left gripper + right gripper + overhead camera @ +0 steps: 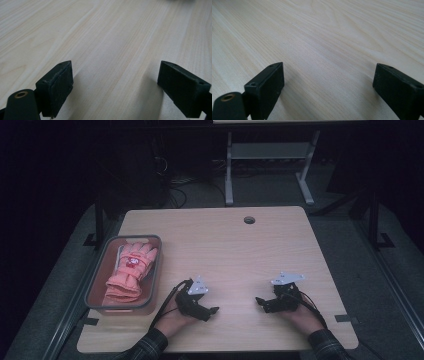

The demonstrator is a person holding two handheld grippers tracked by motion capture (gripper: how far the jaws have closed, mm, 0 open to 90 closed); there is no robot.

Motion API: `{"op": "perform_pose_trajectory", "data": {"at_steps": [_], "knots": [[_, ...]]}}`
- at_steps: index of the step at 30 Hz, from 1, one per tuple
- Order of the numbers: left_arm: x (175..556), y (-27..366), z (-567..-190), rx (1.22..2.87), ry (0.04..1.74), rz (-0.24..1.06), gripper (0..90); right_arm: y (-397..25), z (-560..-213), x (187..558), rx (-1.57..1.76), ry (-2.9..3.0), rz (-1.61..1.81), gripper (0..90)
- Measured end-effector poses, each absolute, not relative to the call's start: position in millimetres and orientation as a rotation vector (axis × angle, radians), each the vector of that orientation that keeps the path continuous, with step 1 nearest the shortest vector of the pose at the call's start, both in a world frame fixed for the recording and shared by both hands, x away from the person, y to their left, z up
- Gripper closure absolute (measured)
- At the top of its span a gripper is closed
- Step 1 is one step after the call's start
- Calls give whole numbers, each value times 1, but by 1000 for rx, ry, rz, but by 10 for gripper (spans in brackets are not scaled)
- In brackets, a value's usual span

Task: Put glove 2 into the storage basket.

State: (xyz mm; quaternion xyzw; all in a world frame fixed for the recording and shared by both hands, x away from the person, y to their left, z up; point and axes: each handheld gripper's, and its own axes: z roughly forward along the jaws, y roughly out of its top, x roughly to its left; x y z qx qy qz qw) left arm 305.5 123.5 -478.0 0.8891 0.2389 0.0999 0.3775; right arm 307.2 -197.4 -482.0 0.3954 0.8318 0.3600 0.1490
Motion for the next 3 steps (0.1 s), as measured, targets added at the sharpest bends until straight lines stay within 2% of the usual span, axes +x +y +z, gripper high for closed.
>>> {"op": "perform_pose_trajectory", "data": {"at_steps": [3], "knots": [[306, 124, -478, 2273, 612, 254, 125, -197, -482, 307, 1137, 2391, 1034, 98]]}}
